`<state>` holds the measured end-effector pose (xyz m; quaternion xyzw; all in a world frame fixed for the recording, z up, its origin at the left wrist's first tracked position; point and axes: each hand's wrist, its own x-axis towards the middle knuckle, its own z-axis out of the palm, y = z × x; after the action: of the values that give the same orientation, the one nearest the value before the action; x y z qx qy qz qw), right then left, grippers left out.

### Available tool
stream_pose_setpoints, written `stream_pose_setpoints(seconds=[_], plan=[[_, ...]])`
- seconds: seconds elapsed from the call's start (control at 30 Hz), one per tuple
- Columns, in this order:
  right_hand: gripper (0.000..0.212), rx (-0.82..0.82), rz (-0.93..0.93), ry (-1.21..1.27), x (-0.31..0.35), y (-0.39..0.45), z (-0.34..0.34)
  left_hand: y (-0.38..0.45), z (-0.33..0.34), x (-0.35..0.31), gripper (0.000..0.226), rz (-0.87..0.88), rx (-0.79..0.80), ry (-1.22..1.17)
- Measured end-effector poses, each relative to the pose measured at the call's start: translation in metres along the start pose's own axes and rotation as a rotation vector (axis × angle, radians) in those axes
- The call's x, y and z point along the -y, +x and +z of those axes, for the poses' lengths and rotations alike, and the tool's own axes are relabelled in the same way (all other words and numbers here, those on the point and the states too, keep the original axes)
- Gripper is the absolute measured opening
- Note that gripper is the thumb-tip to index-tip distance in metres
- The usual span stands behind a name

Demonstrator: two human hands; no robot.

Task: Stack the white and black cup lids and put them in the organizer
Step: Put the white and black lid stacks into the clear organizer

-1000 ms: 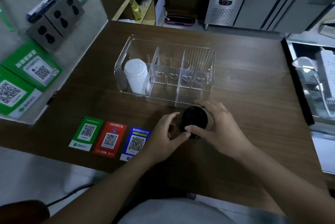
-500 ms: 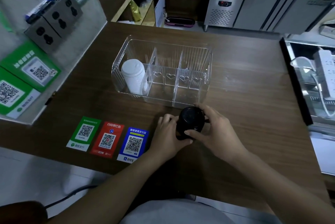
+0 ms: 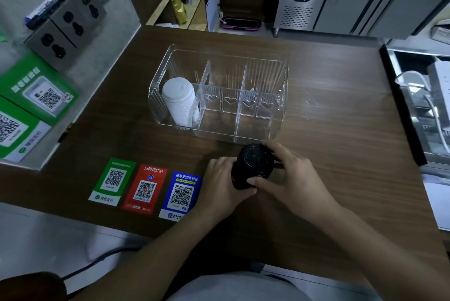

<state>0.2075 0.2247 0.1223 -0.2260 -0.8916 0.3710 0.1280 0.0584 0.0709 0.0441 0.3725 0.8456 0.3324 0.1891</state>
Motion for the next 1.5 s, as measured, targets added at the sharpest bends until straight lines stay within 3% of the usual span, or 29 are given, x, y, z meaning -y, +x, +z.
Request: stream_pose_setpoints(seconds=[0.13, 0.3, 0.53, 0.9, 1.17, 1.33, 1.5], plan=[[0.096, 0.022, 0.029, 0.05, 0.016, 0.011, 0.005, -0.002, -0.018, 0.005, 0.078, -0.038, -0.007, 0.013], [0.077, 0.033, -0.02, 0.078, 0.041, 0.032, 0.009, -0.003, -0.05, 0.015, 0.075, -0.049, -0.06, -0.014], [0.078, 0.005, -0.126, 0.076, 0.081, 0.088, 0.0, 0.024, -0.089, 0.01, 0.066, -0.049, -0.225, -0.212], [0.077, -0.044, -0.172, 0.018, 0.078, 0.146, -0.011, 0.066, -0.084, -0.018, 0.053, -0.035, -0.344, -0.297], [0.079, 0.034, -0.179, -0.007, 0.048, 0.155, -0.002, 0.077, -0.064, -0.024, 0.044, -0.125, -0.282, -0.45], [0.076, 0.013, -0.18, -0.147, 0.037, 0.165, 0.004, 0.09, -0.063, -0.021, 0.045, -0.214, -0.248, -0.425], [0.08, -0.029, -0.138, -0.271, 0.025, 0.173, 0.012, 0.103, -0.07, -0.015, 0.035, -0.325, -0.115, -0.292]])
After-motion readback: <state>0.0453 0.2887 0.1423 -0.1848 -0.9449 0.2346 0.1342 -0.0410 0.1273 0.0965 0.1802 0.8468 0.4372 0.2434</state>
